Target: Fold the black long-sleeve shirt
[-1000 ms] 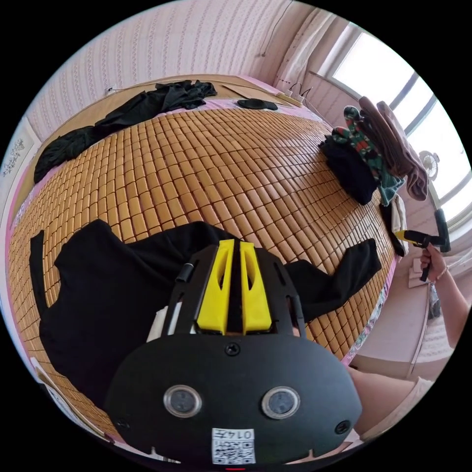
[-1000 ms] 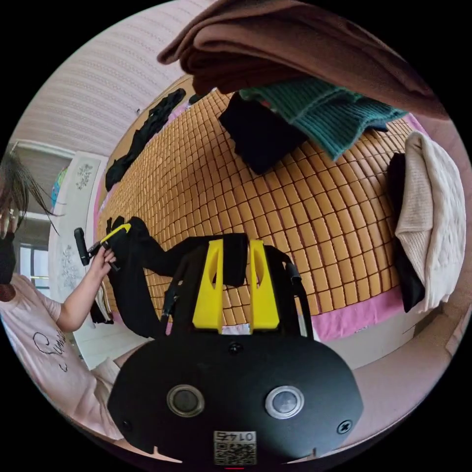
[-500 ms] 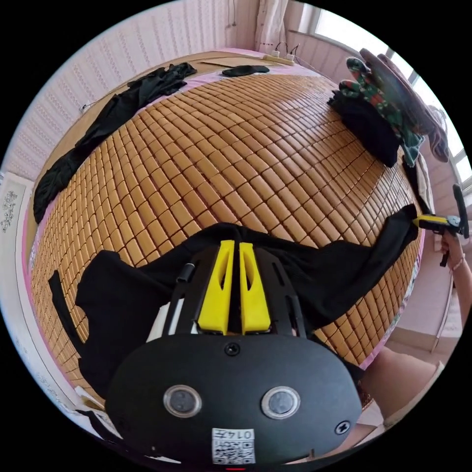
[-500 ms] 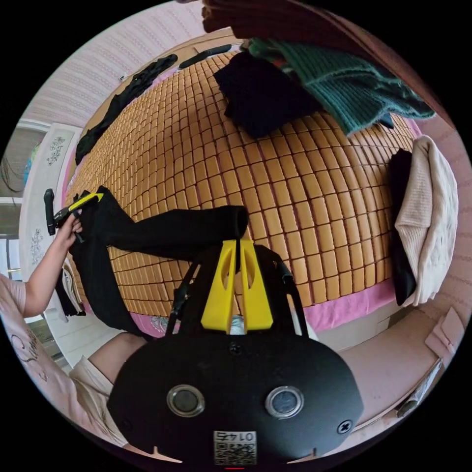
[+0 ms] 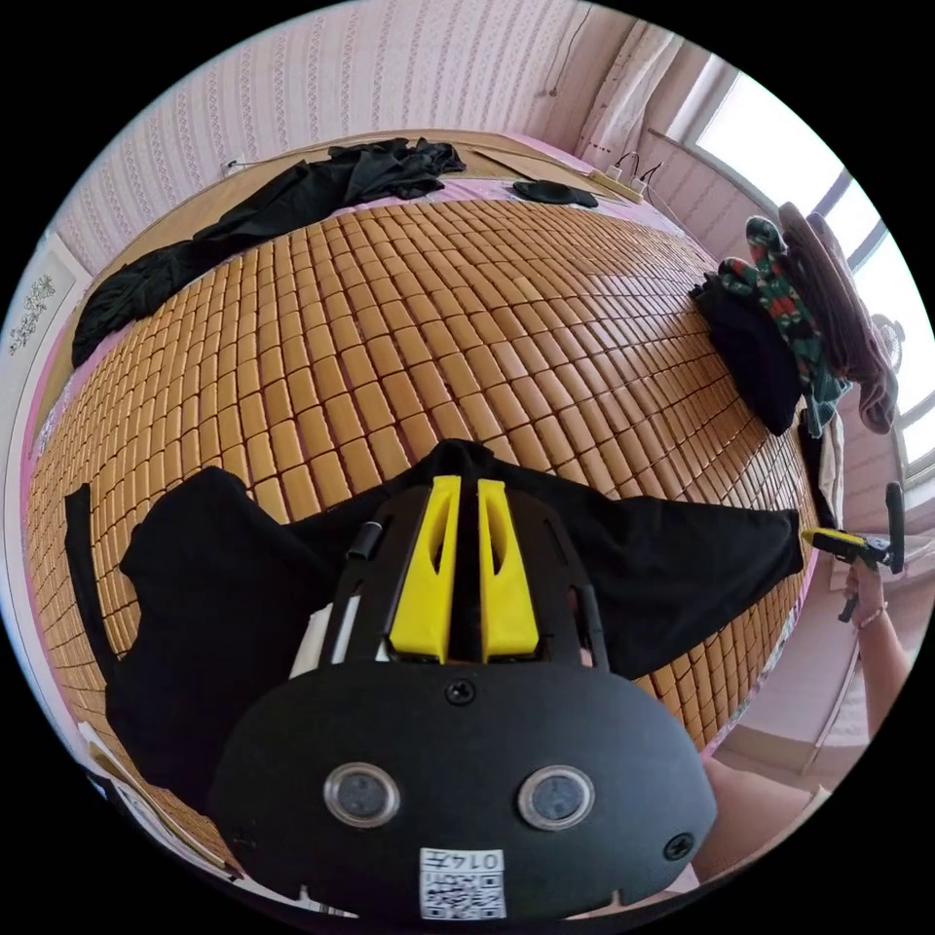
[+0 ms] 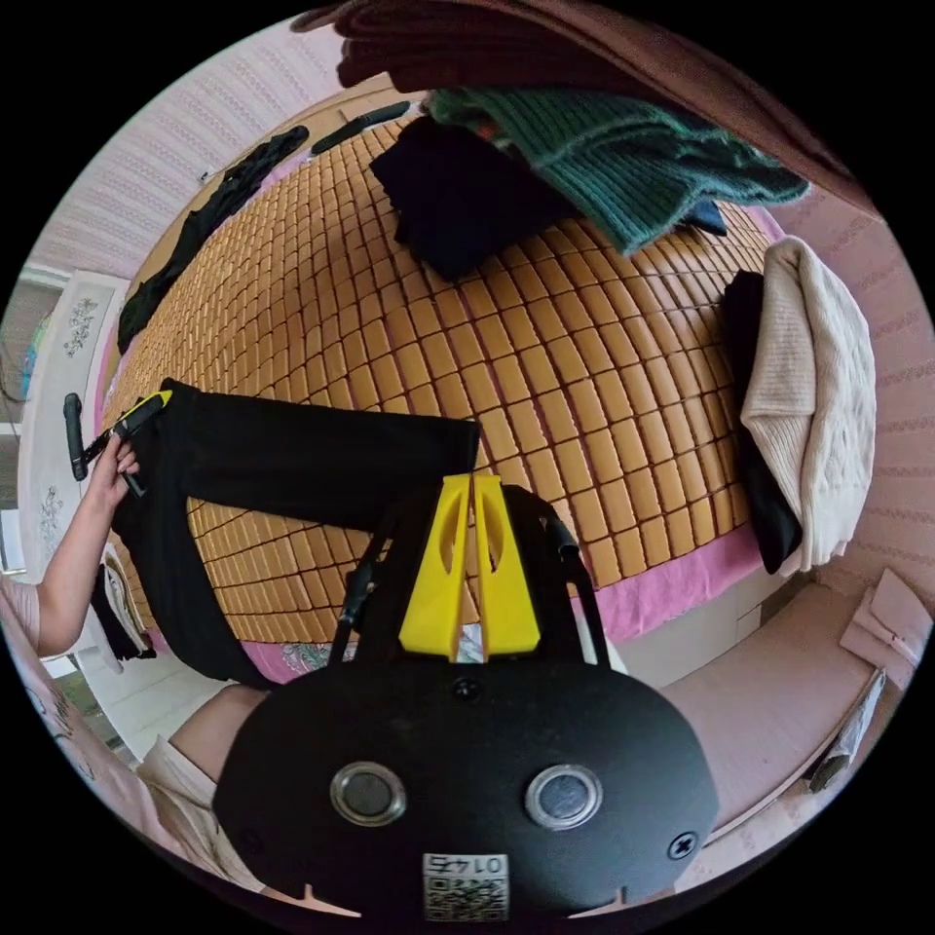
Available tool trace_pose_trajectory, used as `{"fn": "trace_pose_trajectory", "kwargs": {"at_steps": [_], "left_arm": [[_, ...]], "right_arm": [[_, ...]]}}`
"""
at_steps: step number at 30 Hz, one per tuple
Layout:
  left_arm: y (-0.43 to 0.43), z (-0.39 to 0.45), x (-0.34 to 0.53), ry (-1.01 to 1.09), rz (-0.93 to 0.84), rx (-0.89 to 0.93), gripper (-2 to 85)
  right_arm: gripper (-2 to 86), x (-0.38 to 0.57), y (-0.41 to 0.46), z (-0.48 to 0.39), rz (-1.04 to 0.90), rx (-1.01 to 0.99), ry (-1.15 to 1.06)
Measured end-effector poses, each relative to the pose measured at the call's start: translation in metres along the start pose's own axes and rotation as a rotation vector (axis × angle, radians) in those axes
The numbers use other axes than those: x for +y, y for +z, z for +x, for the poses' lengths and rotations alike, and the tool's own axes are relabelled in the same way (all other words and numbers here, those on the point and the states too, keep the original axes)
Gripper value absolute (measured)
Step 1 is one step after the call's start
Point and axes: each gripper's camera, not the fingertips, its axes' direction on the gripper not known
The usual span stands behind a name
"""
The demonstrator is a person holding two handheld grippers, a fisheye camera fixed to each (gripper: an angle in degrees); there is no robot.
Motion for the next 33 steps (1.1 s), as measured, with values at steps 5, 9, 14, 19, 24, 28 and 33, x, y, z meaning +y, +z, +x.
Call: {"fn": "trace_pose_trajectory", "kwargs": {"at_steps": [5, 9, 14, 19, 24, 28, 33], "left_arm": [[-0.046, 0.005, 0.012, 0.039, 0.043, -0.072, 3.8], [-0.076, -0.008, 0.030, 0.054, 0.047, -0.080, 4.0], [-0.101, -0.037, 0.039, -0.052, 0.082, -0.031, 3.6], [-0.109, -0.027, 0.033, -0.053, 0.105, 0.043, 3.6], [-0.084, -0.011, 0.022, -0.062, 0.011, 0.089, 4.0], [-0.091, -0.002, 0.013, -0.065, 0.018, 0.043, 3.6], [-0.117, -0.009, 0.017, -0.076, 0.049, 0.060, 3.0]], "right_arm": [[-0.3, -0.016, 0.044, -0.062, -0.018, 0.122, -0.207], [-0.3, -0.022, 0.095, -0.078, -0.087, 0.250, -0.312], [-0.4, -0.031, 0.120, -0.065, -0.113, 0.201, -0.284], [-0.3, -0.029, 0.145, -0.053, -0.096, 0.392, -0.210], [-0.3, -0.030, 0.187, -0.035, -0.144, 0.416, -0.219], [-0.1, -0.037, 0.203, -0.021, -0.141, 0.344, -0.204], [0.5, -0.050, 0.217, -0.027, 0.013, 0.200, -0.206]]}}
